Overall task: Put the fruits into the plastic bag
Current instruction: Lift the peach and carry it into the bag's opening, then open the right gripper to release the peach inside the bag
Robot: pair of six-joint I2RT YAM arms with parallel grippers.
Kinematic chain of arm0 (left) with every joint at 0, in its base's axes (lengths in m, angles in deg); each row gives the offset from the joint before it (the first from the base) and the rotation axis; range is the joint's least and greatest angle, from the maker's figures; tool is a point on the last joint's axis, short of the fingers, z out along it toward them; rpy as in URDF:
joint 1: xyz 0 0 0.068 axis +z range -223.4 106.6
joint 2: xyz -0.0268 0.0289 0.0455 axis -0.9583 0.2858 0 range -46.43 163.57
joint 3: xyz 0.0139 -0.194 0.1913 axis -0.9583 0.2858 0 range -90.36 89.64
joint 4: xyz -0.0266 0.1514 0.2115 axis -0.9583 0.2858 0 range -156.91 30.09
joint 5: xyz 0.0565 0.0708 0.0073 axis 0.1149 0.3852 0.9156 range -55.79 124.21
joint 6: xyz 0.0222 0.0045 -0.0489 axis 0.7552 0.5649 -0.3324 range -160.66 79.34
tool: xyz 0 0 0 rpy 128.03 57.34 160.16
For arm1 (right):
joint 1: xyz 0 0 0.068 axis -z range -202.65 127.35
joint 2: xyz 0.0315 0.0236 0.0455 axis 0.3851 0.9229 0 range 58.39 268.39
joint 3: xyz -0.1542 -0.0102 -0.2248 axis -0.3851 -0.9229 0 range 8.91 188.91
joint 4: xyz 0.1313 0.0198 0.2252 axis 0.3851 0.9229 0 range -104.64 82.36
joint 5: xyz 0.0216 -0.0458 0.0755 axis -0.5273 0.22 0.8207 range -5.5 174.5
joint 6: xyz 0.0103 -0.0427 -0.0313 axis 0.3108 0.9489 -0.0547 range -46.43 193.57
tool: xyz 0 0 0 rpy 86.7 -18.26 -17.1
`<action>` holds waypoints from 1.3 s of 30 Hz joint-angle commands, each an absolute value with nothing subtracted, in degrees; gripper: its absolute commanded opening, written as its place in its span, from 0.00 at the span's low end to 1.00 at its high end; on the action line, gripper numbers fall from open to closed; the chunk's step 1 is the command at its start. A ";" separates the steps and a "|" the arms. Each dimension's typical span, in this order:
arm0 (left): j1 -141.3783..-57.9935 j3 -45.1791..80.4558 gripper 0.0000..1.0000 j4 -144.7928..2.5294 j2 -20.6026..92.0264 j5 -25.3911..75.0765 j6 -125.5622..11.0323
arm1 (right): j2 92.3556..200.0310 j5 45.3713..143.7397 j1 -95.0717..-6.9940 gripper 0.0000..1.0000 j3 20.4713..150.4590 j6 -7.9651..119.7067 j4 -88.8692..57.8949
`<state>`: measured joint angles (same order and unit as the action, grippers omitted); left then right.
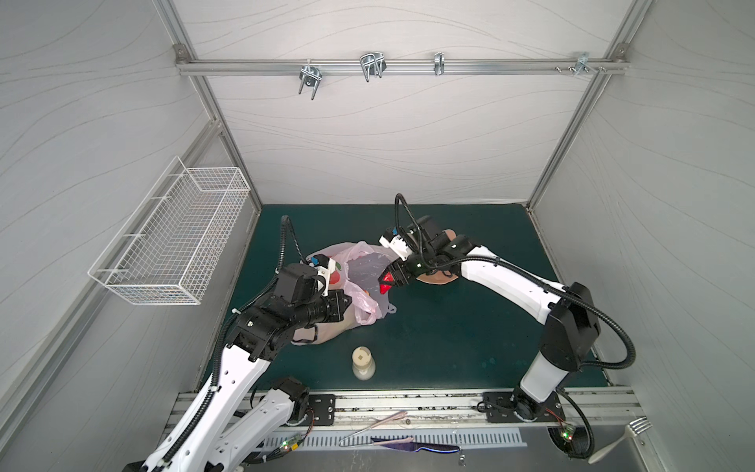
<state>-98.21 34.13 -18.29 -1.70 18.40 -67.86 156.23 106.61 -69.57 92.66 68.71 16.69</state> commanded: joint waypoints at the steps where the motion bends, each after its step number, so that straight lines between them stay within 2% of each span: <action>1: -98.18 31.54 0.00 -19.18 -1.87 18.59 -66.76 | 157.06 103.65 -71.62 0.55 92.32 71.29 14.12; 12: -98.19 30.74 0.00 -19.27 -1.54 18.31 -66.58 | 161.74 100.80 -73.89 0.53 92.74 74.27 13.33; 23: -98.20 30.75 0.00 -19.70 -1.24 18.37 -66.94 | 168.38 103.96 -74.84 0.52 99.78 72.68 12.70; 33: -98.20 30.27 0.00 -17.68 -1.44 24.82 -67.28 | 174.17 108.79 -77.17 0.54 106.64 64.82 10.61; 39: -98.21 30.01 0.00 -18.11 -1.43 27.97 -67.71 | 175.67 113.95 -77.68 0.57 105.95 49.90 3.17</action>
<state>-98.21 32.95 -17.13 -1.22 25.09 -67.55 174.27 109.71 -77.22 105.60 58.85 8.06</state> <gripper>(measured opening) 0.048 0.619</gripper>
